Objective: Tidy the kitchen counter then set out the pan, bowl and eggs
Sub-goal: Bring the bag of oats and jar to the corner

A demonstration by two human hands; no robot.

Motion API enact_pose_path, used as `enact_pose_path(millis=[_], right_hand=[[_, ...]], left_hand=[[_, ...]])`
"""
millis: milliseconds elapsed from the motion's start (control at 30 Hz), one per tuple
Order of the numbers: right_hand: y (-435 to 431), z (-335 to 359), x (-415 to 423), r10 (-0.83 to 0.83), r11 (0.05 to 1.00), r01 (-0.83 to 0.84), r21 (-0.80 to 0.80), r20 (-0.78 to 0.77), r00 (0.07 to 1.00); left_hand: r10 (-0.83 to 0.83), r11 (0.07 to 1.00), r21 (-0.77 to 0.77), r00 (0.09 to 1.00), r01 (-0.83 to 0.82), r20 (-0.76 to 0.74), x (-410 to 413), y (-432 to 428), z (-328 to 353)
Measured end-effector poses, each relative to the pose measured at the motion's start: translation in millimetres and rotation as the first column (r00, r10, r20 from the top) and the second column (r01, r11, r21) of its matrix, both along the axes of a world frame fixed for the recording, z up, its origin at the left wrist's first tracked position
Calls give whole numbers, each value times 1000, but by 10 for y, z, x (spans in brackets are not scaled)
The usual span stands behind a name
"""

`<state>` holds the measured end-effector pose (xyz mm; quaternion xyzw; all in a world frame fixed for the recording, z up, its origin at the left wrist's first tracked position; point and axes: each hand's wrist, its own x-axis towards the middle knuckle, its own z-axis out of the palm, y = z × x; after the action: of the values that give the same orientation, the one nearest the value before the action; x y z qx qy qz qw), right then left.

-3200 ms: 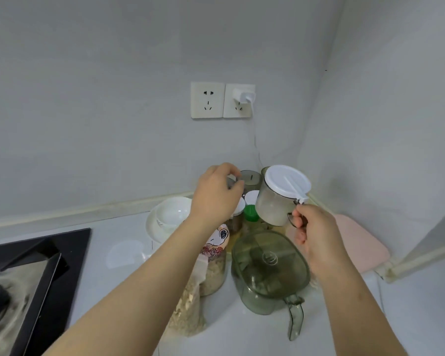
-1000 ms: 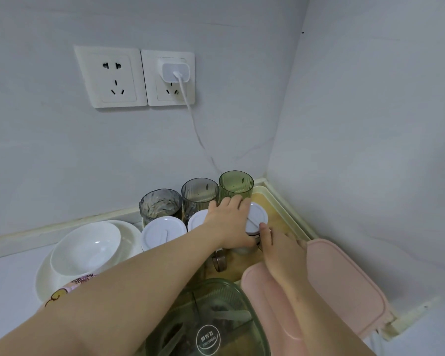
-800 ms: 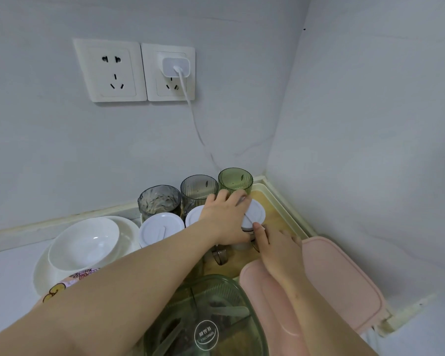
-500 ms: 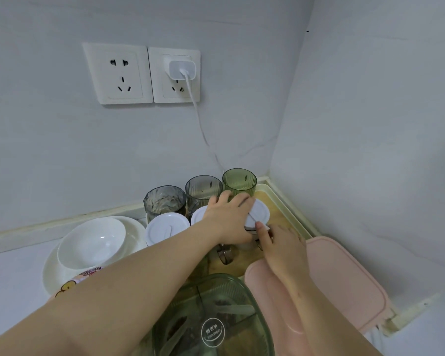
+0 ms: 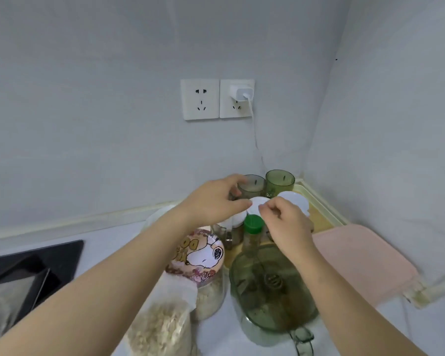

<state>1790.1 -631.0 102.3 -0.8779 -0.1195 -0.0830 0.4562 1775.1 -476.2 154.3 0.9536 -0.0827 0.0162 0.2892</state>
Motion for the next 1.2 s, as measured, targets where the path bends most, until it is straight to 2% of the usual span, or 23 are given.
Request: enact_pose_path(millis=[100, 200, 233, 300, 433, 500, 567, 633, 733, 900, 933, 967, 1033, 1067, 1100, 1200], right_hand=[[197, 98, -421, 156, 987, -155, 33, -29, 987], [364, 44, -796, 292, 956, -292, 4, 19, 956], [421, 3, -890, 318, 948, -317, -23, 50, 947], [531, -78, -1020, 335, 939, -322, -121, 108, 936], [702, -248, -1134, 380, 844, -311, -436, 79, 921], [731, -276, -1166, 384, 827, -298, -477, 91, 919], [743, -286, -1156, 381, 811, -278, -514, 106, 918], [736, -259, -1160, 385, 799, -273, -536, 106, 917], [710, -245, -1160, 370, 819, -276, -504, 96, 924], [667, -261, -1150, 401, 817, -293, -497, 125, 907], [659, -218, -1141, 406, 820, -307, -482, 112, 907], [652, -162, -1131, 410, 847, -347, -403, 79, 909], [643, 5, -1134, 489, 871, -491, -17, -75, 869], [638, 99, -1152, 565, 822, -536, 193, -149, 812], [636, 192, -1167, 625, 767, -550, 330, -185, 759], [649, 376, -1167, 678, 707, -544, 452, -214, 703]], left_hand=[[109, 986, -132, 993, -102, 54, -477, 300, 53], [273, 897, -388, 955, -211, 114, -933, 528, -37], [314, 875, -422, 941, -237, 123, -1061, 590, -76], [326, 896, -343, 943, -283, 73, -1248, 711, -187], [260, 965, 23, 947, -260, -191, -1426, 880, -447], [278, 960, 102, 932, -261, -231, -1484, 905, -540], [320, 943, 160, 925, -291, -205, -1483, 918, -604], [339, 932, 191, 928, -309, -152, -1498, 914, -629], [290, 951, 146, 950, -272, -114, -1533, 891, -652], [164, 986, 42, 968, -159, -189, -1645, 938, -566], [148, 988, -10, 970, -152, -191, -1662, 942, -504], [141, 984, -82, 972, -158, -185, -1676, 938, -420], [152, 945, -268, 977, -188, -149, -1680, 917, -201], [157, 917, -351, 980, -189, -120, -1678, 898, -62], [164, 892, -415, 984, -179, -74, -1662, 880, 78], [178, 854, -506, 981, -118, 71, -1563, 800, 486]])
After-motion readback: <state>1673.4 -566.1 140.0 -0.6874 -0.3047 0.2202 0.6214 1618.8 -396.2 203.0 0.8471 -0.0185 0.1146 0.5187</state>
